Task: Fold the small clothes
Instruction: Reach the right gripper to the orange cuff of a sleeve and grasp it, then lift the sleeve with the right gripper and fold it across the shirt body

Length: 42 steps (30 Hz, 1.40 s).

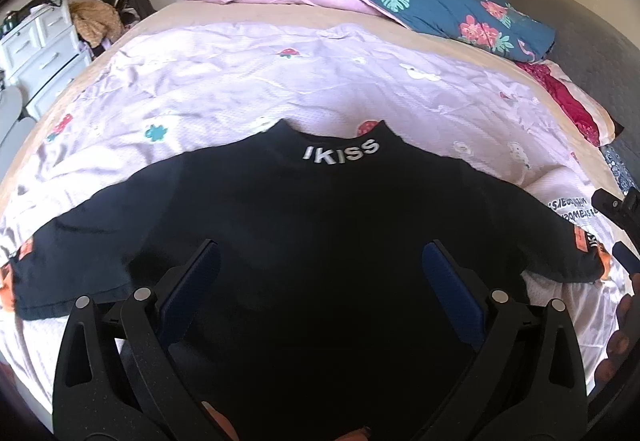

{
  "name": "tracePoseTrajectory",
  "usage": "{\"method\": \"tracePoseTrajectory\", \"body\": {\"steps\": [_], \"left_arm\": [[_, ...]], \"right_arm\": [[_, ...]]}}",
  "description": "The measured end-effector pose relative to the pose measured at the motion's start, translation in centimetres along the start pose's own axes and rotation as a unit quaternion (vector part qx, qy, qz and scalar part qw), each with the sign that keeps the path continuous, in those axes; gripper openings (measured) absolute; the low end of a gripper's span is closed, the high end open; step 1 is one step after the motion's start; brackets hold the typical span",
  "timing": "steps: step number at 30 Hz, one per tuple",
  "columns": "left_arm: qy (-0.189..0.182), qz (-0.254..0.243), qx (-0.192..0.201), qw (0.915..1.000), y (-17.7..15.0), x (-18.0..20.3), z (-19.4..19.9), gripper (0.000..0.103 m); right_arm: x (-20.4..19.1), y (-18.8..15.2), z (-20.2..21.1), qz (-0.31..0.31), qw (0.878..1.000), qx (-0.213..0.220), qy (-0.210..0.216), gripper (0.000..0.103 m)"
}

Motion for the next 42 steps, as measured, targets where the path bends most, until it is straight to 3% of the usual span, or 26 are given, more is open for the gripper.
{"method": "tracePoseTrajectory", "body": {"steps": [9,23,29,34,39,40,41,42], "left_arm": [[-0.009,-0.007,-0.009,0.9999,0.7,2.3,-2.5,0.095],[0.0,-0.022,-0.037,0.9991,-0.6,4.6,-6.5,0.095],[0.001,-0.039,-0.05,0.998,-0.8,6.2,-8.0,0.095],[0.002,-0.05,-0.057,0.9971,-0.3,7.2,-9.1,0.095],[-0.001,-0.049,-0.043,0.9979,0.3,7.6,-8.8,0.095],[-0.005,-0.047,-0.042,0.998,0.3,7.6,-8.7,0.095],[-0.008,-0.044,-0.041,0.9981,0.2,7.6,-8.5,0.095],[-0.011,-0.041,-0.042,0.9982,0.2,7.6,-8.4,0.095]], "right_arm": [[5.8,1.5,-3.6,-0.064,0.997,-0.01,-0.044,0.099],[13.9,0.6,-9.1,-0.155,0.981,-0.056,-0.102,0.099],[16.6,0.2,-11.1,-0.195,0.972,-0.078,-0.102,0.099],[17.4,0.4,-13.3,-0.225,0.967,-0.094,-0.077,0.098],[17.9,0.8,-14.9,-0.242,0.963,-0.088,-0.076,0.076],[17.8,1.0,-14.9,-0.241,0.964,-0.082,-0.073,0.059],[17.7,1.5,-14.6,-0.236,0.967,-0.068,-0.073,0.031],[17.6,2.0,-14.4,-0.233,0.968,-0.057,-0.072,0.019]]}}
Point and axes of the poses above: each gripper's, at about its wrist camera, not at the fingertips, and z roughly against the way its jaws point, x to its right, y to its top, the point moved 10 cm from there along -z, roughly the way its jaws point, and after that the axes turned 11 degrees about -y, right-handed, at the moved point
